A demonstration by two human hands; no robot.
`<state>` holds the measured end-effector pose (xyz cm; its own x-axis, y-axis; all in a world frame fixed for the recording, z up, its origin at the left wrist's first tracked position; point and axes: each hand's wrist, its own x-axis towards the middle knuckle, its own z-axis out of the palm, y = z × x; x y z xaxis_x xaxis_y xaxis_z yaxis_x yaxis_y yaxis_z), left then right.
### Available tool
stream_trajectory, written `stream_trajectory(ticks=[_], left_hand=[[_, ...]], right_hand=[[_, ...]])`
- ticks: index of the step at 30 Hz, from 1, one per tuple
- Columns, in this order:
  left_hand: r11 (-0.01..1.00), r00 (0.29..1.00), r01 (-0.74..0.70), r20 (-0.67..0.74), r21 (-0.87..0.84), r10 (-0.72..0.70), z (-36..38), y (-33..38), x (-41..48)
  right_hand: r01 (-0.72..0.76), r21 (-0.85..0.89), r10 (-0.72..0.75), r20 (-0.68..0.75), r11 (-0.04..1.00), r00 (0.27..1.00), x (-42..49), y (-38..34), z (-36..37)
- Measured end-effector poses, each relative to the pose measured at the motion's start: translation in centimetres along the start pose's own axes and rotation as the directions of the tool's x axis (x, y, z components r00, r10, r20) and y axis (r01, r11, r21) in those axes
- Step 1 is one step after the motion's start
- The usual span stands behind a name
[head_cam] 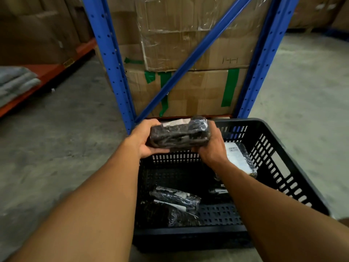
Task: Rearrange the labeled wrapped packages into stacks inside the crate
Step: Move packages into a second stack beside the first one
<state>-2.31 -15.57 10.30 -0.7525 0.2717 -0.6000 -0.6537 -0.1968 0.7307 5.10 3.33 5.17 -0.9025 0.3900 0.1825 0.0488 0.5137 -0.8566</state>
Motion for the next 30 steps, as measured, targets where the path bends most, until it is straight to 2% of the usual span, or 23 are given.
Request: stream_trajectory(ticks=[1,2,3,4,6,8,9,10,13,16,18,21,23,25,27,30], left_hand=[[0.997,0.997,-0.069,0.020,-0.016,0.070,-0.1,-0.2,0.0],[0.989,0.989,-0.137,0.053,-0.050,0.140,-0.2,-0.5,-0.1],[0.976,0.975,-0.199,0.086,-0.093,0.207,-0.2,-0.6,-0.1],[0.960,0.959,-0.246,0.110,-0.135,0.262,-0.3,-0.6,-0.1],[0.933,0.934,-0.313,0.121,-0.180,0.336,-0.2,-0.6,0.0],[0.926,0.917,-0.339,0.160,-0.168,0.365,-0.2,-0.7,-0.1],[0.927,0.912,-0.344,0.184,-0.147,0.367,-0.3,-0.7,-0.2],[0.932,0.910,-0.341,0.205,-0.126,0.361,-0.5,-0.8,-0.1],[0.960,0.932,-0.269,0.231,-0.071,0.278,-1.1,-0.9,0.0],[0.980,0.960,-0.173,0.241,0.101,0.145,-0.7,-1.1,0.0],[0.974,0.977,-0.151,0.174,0.171,0.121,-0.4,-0.8,0.1],[0.940,0.997,-0.038,0.069,0.338,0.016,-0.6,-0.7,0.1],[0.928,0.991,0.047,0.100,0.369,-0.089,-0.5,-1.7,-0.2],[0.962,0.987,0.044,0.135,0.270,-0.083,-0.2,-3.1,0.1],[0.982,0.996,0.000,0.089,0.188,-0.017,-0.2,-3.8,0.5],[0.968,0.995,-0.057,0.091,0.246,0.036,-1.2,-3.4,0.9]], right_hand=[[-0.009,0.033,0.009,0.008,0.999,1.000,0.0,0.0,-0.2],[-0.062,0.148,0.057,0.041,0.987,0.998,0.0,-0.1,-0.5],[-0.166,0.337,0.142,0.096,0.927,0.985,-0.1,-0.4,-0.8],[-0.297,0.524,0.249,0.163,0.799,0.955,-0.1,-0.6,-1.1],[-0.510,0.715,0.422,0.322,0.478,0.847,0.2,-0.9,-1.8],[-0.614,0.746,0.477,0.455,0.257,0.752,0.4,-1.0,-2.7],[-0.643,0.733,0.474,0.496,0.220,0.727,0.5,-0.9,-3.1],[-0.662,0.711,0.466,0.516,0.235,0.719,0.6,-0.9,-3.5],[-0.696,0.618,0.387,0.579,0.367,0.718,0.8,-1.2,-4.0],[-0.669,0.622,0.325,0.586,0.408,0.743,0.8,-1.8,-4.2],[-0.618,0.678,0.307,0.537,0.398,0.786,0.7,-1.7,-4.1],[-0.527,0.797,0.316,0.440,0.293,0.841,0.4,-1.2,-3.0],[-0.490,0.832,0.338,0.396,0.261,0.854,0.2,-0.8,-2.2],[-0.543,0.772,0.341,0.439,0.329,0.831,-0.2,-0.3,-1.7],[-0.657,0.599,0.374,0.541,0.457,0.753,-0.4,0.3,-1.8],[-0.737,0.324,0.448,0.629,0.593,0.636,-0.7,1.2,-2.5]])
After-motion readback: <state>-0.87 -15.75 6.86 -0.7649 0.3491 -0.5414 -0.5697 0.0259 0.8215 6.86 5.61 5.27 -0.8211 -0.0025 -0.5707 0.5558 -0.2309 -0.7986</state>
